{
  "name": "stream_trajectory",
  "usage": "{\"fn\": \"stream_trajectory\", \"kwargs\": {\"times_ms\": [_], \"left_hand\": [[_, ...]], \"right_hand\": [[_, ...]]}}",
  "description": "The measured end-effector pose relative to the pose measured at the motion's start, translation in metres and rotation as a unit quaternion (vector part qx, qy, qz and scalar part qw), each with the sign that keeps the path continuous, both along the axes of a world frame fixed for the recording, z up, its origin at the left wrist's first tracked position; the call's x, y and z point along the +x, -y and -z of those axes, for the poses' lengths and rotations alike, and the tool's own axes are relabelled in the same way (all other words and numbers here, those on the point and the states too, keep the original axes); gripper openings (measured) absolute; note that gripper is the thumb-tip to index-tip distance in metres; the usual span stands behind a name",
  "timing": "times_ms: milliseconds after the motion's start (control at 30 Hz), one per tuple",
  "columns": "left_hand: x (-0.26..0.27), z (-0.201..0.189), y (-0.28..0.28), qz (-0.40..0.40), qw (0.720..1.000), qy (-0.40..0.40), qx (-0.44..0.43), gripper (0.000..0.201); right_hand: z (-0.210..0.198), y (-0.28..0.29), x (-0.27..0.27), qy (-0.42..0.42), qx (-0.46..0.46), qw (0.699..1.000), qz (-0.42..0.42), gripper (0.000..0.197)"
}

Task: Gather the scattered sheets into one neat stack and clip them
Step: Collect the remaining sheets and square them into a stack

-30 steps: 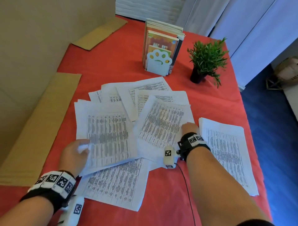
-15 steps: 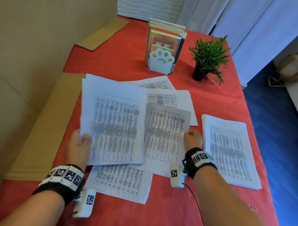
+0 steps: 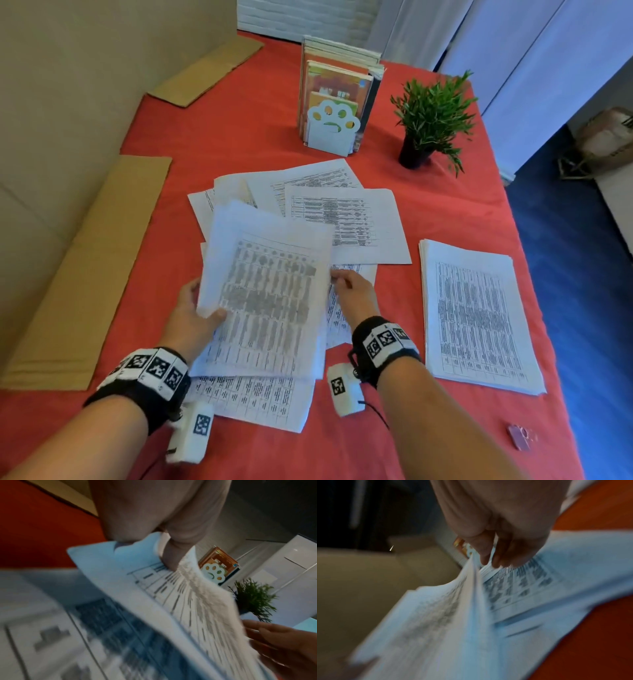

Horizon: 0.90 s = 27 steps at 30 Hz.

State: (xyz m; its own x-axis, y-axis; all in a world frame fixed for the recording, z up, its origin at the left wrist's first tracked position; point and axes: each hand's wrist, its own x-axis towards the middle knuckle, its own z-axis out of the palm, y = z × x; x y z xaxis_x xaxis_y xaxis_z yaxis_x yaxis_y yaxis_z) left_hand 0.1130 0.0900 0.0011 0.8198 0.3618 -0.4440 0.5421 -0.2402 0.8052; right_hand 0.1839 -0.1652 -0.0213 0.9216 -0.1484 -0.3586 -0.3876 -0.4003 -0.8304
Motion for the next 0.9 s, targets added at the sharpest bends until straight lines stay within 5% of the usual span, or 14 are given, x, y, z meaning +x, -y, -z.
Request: {"fn": "stream_trajectory", "kwargs": {"times_ms": [133, 400, 633, 733, 900], "left_hand": [[0.000, -0.003, -0.025, -0.050, 0.990, 0.018, 0.131, 0.040], [-0.013, 0.004, -0.058, -0.099, 0.972, -0.021, 0.212, 0.034], [-0.021, 0.010, -0.068, -0.120, 0.974, -0.011, 0.190, 0.028], [-0.021, 0.009, -0.069, -0.129, 0.975, -0.010, 0.180, 0.026], [-0.018, -0.001, -0.071, -0.196, 0.974, 0.038, 0.111, 0.024]], "right_hand": [[-0.003, 0.000, 0.014, 0.060, -0.248, 0.950, -0.181, 0.036], [0.001, -0.053, 0.030, 0.049, -0.319, 0.879, -0.351, 0.034], [0.009, -0.086, 0.044, 0.014, -0.401, 0.828, -0.392, 0.055], [0.011, -0.092, 0.050, -0.014, -0.409, 0.839, -0.358, 0.065], [0.002, -0.076, 0.044, 0.051, -0.303, 0.899, -0.313, 0.061]]}}
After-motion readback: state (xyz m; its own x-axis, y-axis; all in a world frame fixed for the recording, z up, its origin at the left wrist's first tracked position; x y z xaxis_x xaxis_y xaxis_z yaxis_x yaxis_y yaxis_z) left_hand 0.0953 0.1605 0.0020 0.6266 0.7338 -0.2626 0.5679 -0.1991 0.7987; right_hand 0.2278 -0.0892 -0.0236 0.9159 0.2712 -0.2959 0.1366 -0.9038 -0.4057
